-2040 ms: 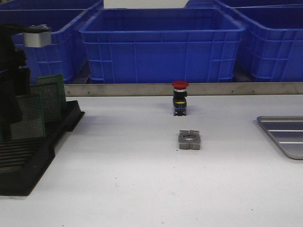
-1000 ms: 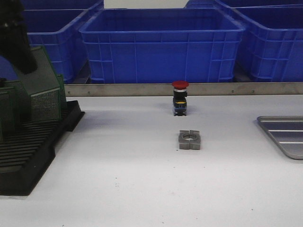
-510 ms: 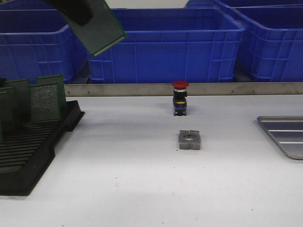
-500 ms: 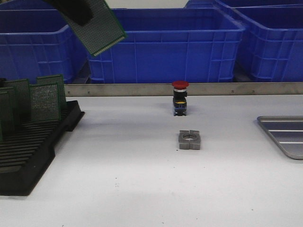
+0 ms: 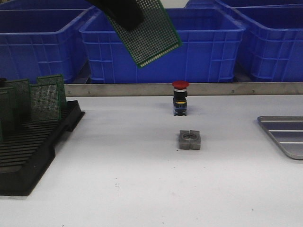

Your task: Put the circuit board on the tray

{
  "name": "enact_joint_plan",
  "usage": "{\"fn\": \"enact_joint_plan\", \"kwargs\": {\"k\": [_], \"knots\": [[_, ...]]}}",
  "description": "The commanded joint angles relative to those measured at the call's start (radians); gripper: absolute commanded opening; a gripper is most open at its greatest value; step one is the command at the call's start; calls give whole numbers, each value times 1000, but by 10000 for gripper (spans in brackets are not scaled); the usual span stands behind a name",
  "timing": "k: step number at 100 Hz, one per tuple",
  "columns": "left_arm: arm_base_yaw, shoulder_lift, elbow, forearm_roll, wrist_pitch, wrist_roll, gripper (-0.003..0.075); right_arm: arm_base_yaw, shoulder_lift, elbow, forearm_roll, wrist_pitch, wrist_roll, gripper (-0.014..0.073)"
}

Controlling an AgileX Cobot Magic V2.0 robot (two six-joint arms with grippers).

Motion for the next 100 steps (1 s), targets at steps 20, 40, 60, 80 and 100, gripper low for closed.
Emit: {"fn": "enact_joint_plan", "kwargs": {"k": [20, 40, 60, 80, 100], "knots": [[-10, -42, -22, -59, 39, -11, -18, 2, 361, -464, 9, 470, 6, -69], [-10, -42, -22, -59, 39, -11, -18, 2, 508, -573, 9, 504, 6, -69], [-10, -42, -22, -59, 39, -11, -18, 2, 561, -573, 9, 514, 6, -14], [-10, -42, -22, -59, 39, -11, -18, 2, 569, -573, 9, 525, 6, 310], [-10, -42, -22, -59, 39, -11, -18, 2, 592, -574, 78, 513, -133, 437]]}}
